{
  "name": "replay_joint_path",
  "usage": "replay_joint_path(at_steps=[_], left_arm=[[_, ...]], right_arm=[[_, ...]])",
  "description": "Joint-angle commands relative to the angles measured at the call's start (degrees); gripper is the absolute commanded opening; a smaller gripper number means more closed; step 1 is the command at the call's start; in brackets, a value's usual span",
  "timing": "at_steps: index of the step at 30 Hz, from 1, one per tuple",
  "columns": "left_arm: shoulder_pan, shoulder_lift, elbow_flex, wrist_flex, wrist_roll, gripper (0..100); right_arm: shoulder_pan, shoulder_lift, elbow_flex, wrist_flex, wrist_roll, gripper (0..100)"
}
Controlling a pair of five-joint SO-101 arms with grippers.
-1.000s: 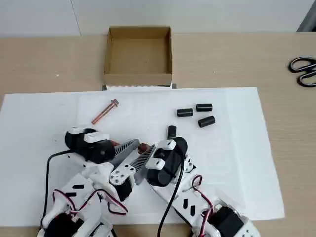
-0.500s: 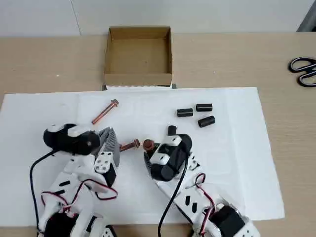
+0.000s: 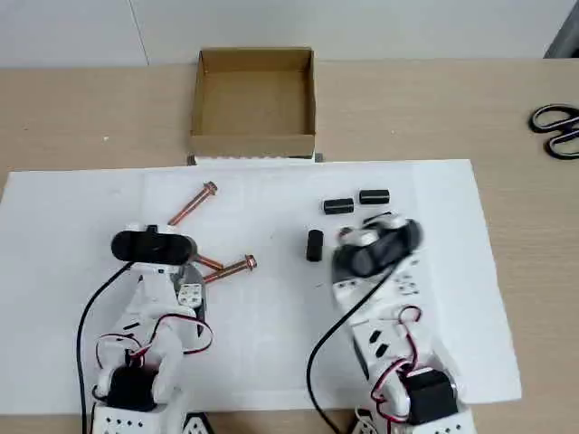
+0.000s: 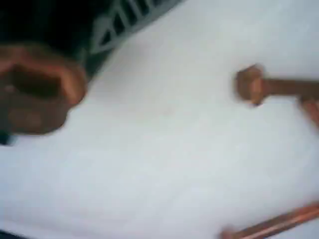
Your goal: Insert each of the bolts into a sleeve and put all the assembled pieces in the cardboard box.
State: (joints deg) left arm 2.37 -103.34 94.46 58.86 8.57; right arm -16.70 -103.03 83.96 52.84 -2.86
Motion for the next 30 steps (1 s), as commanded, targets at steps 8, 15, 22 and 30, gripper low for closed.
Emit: replay_joint_path(at_steps=[8, 15, 22, 30], left_arm=[[-0.8, -0.4, -0.1, -2.3, -0.4, 1], [-0.7, -0.4, -0.1, -2.3, -0.5, 1], [-0.7, -0.4, -0.1, -2.3, -0.5, 1], [-0.8, -0.4, -0.1, -2.3, -0.4, 1]], right_arm=[[4.8, 0.2, -2.9, -1.5, -3.2, 0.3], [-0.3, 10.7, -13.9, -2.0, -3.1, 0.3], [-0.1, 36.4, -31.4, -7.1, -3.2, 0.3], [-0.1, 68.8, -51.7, -12.9, -3.2, 0.3]])
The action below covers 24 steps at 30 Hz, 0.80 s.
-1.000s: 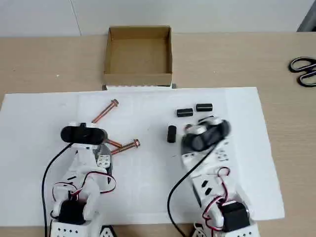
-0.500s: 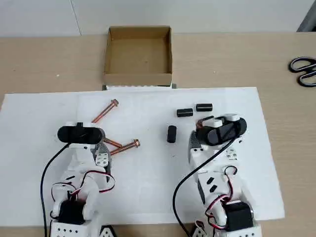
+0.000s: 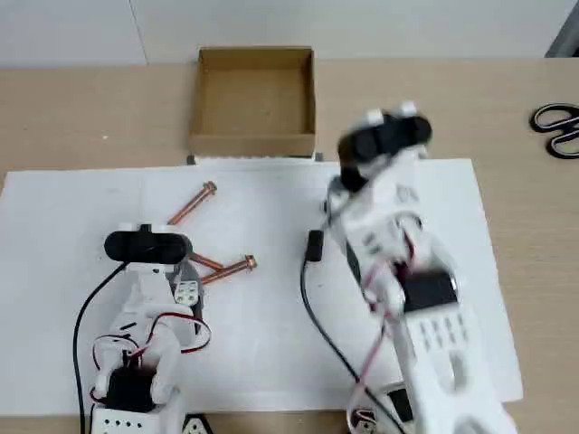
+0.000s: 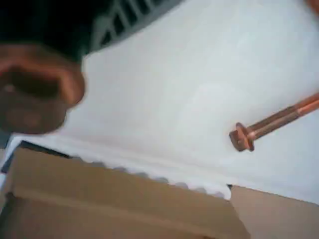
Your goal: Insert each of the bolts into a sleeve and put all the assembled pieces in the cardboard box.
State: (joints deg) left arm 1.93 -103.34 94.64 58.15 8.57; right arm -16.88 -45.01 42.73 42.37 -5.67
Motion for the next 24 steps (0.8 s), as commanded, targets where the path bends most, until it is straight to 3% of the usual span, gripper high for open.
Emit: replay_joint_path(at_steps=[1, 15, 24], left_arm=[[-0.4, -0.4, -0.3, -1.6, -0.4, 1], [-0.4, -0.4, -0.3, -1.6, -0.3, 1], [-0.4, -0.4, -0.3, -1.6, -0.4, 1]], right_arm=[[0.0, 14.8, -13.6, -2.4, -0.4, 0.3], [0.0, 62.7, -67.5, -2.2, -0.4, 0.4], [-0.2, 82.9, -87.6, -2.4, -0.5, 0.4]])
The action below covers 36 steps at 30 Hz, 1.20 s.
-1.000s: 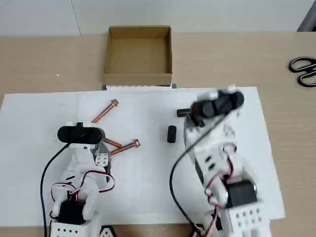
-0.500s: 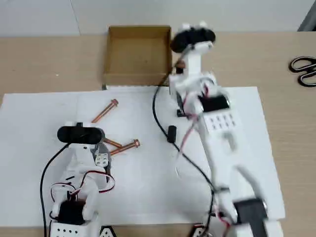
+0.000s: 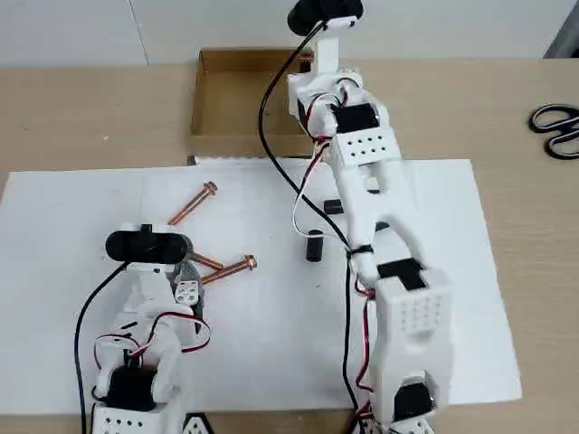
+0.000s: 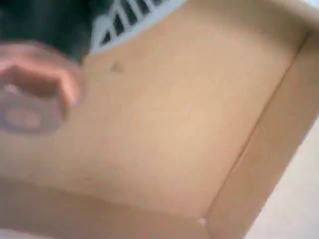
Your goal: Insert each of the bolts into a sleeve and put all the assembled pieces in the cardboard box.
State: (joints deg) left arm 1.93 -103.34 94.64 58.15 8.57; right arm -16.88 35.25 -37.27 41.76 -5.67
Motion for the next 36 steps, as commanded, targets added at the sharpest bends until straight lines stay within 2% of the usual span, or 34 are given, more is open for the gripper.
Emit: replay_joint_path(at_steps=[1, 14, 16, 22, 28, 36], left_arm=[[-0.3, -0.4, -0.3, -1.6, -0.4, 1], [-0.1, -0.4, -0.3, -1.3, -0.5, 1], [-0.1, -0.4, -0.3, -1.3, -0.5, 1], [-0.1, -0.4, -0.3, -1.3, -0.5, 1], [-0.1, -0.4, -0.3, -1.3, -0.5, 1], [-0.1, -0.4, -0.3, -1.3, -0.5, 1]], right_arm=[[-0.5, 4.5, -9.1, -1.8, -0.5, 0.4], [-2.9, 25.2, -28.4, -4.7, -0.1, 0.9], [-2.9, 26.7, -30.2, -2.2, 0.1, 2.9], [-2.9, 28.1, -33.1, 4.7, 1.0, 17.6], [-2.7, 27.6, -35.7, 5.8, 0.9, 17.7], [-2.9, 27.7, -52.4, 21.8, 0.9, 17.6]])
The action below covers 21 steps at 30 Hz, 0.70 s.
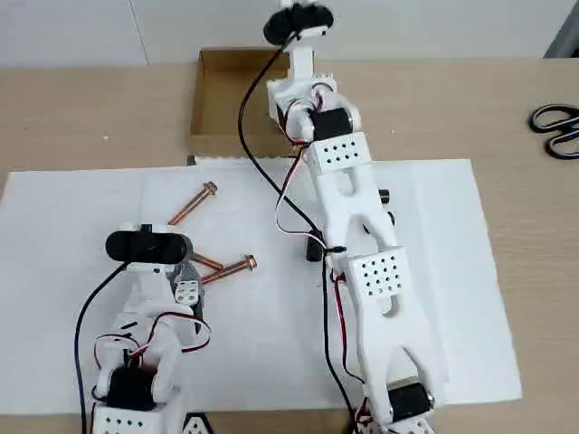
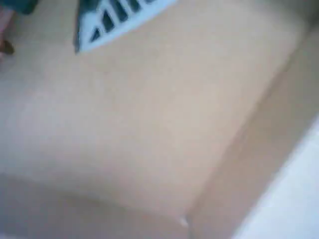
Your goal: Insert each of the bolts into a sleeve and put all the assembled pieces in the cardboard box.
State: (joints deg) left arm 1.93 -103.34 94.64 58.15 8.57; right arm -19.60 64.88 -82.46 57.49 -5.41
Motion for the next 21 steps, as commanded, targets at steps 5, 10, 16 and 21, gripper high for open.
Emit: replay_joint_path(at_steps=[5, 10, 16, 21], left_arm=[[-0.1, -0.4, -0.3, -1.3, -0.5, 1], [-0.1, -0.4, -0.3, -1.3, -0.5, 1], [0.0, -0.4, -0.3, -1.3, -0.5, 1], [0.0, -0.4, -0.3, -1.3, -0.4, 1]], right_arm=[[-0.7, -2.0, -14.2, 23.6, -3.4, 17.7], [-0.8, -5.1, -13.9, 41.5, -4.8, 17.7], [-1.6, -11.2, -10.2, 42.5, -8.1, 17.7], [-5.1, -21.8, 1.7, 42.6, -8.4, 17.7]])
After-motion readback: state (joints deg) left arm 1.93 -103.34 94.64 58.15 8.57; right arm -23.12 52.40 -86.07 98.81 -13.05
